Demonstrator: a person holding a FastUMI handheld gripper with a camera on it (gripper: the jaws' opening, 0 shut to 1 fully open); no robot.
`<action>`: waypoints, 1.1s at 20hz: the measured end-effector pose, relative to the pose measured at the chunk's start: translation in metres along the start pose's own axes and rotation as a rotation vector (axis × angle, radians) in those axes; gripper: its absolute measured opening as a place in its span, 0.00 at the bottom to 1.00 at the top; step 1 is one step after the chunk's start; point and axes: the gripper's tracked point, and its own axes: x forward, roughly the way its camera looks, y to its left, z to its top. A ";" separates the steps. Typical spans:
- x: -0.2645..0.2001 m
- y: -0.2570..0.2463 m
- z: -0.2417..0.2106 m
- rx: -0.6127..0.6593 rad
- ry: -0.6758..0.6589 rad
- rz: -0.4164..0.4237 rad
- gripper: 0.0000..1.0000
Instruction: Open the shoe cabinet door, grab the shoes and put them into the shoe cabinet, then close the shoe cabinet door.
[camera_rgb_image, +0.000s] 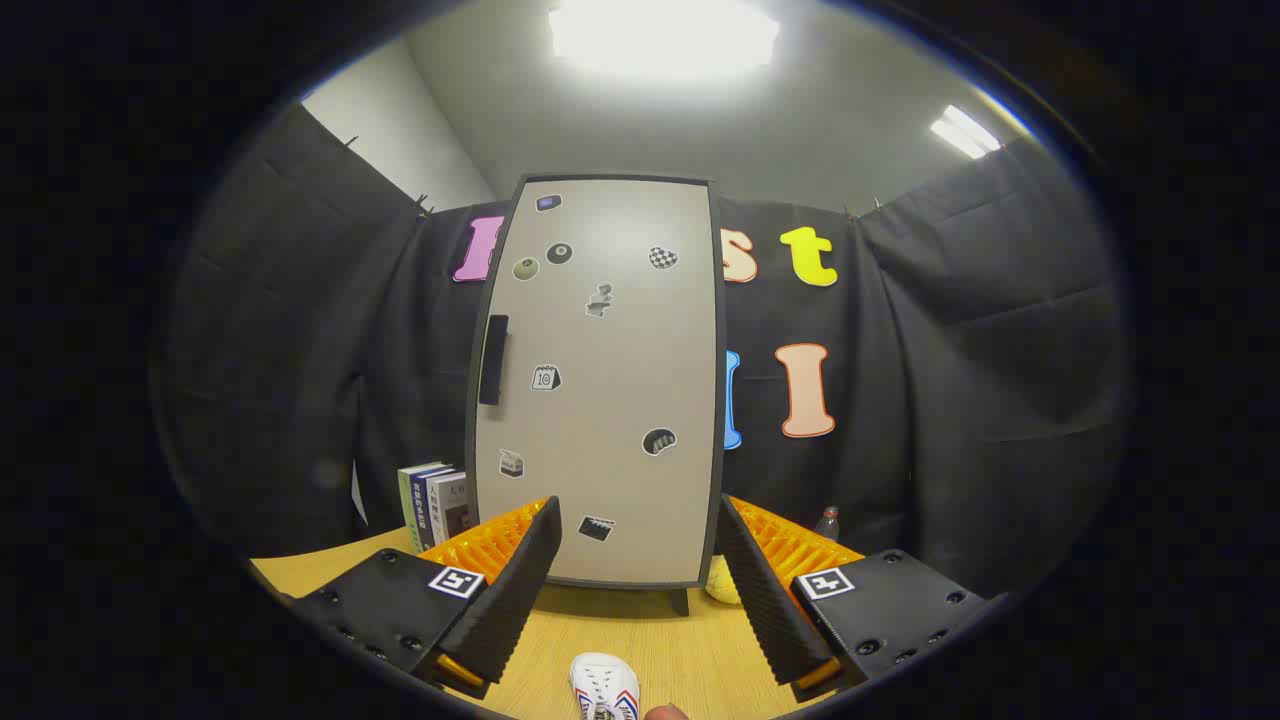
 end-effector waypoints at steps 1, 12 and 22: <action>-0.001 -0.001 -0.001 -0.009 -0.003 0.002 0.97; 0.003 0.003 0.007 -0.017 -0.005 -0.016 0.98; 0.049 0.058 0.051 0.069 -0.004 0.097 0.97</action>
